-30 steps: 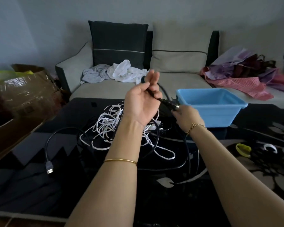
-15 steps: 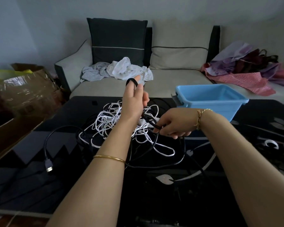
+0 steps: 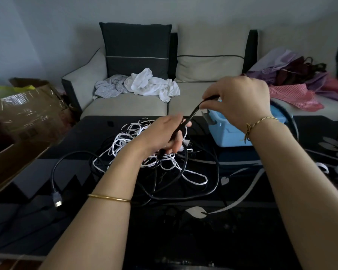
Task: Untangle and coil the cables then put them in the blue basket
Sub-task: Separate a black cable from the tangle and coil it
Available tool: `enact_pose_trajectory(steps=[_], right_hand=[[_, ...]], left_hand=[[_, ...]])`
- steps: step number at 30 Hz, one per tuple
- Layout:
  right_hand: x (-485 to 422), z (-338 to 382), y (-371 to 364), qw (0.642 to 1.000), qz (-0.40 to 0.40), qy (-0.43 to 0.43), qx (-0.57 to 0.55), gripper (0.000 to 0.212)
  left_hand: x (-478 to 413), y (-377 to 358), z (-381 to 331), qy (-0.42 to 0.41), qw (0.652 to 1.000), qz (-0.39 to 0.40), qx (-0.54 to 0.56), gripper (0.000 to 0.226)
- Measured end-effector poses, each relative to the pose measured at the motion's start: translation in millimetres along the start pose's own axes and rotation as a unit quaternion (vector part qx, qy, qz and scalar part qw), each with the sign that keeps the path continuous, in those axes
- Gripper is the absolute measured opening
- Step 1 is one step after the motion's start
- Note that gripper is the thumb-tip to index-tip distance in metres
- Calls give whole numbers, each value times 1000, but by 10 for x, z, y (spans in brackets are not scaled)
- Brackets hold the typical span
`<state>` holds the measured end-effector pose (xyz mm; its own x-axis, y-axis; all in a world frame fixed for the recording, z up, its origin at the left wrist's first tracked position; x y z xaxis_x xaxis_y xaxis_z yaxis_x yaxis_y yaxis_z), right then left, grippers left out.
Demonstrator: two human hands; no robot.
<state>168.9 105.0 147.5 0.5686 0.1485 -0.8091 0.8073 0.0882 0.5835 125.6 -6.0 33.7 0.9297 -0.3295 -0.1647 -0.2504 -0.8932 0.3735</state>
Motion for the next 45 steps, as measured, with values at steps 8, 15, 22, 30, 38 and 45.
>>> enact_pose_trajectory(steps=[8, 15, 22, 30, 38, 45], right_hand=[[331, -137, -435, 996, -36, -40, -74, 41], [402, -20, -697, 967, 39, -108, -228, 28], [560, -102, -957, 903, 91, -217, -361, 9], [746, -58, -1107, 865, 121, -271, -405, 16], [792, 302, -1078, 850, 237, -198, -425, 11], [899, 571, -979, 847, 353, -110, -381, 18]], left_hand=[[82, -234, -141, 64, 940, 138, 305, 55], [-12, -22, -500, -9, 837, 122, 533, 52], [-67, 36, -498, -6, 829, 17, 559, 56], [-133, 252, -395, -18, 809, -49, 585, 46], [-140, 430, -337, -28, 809, -106, 578, 41], [-111, 456, -367, -64, 884, -179, 426, 36]])
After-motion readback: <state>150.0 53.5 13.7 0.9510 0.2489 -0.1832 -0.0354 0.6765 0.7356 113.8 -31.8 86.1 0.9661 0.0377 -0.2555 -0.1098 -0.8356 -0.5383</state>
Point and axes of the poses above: each hand's wrist, its own x-axis away from the middle knuckle, its own y-axis out of the back of the hand, z = x × y, the point moved 10 cm from there along -x, towards the middle knuckle, and after that the axes turned 12 degrees about -z, right-handed, at the moved point
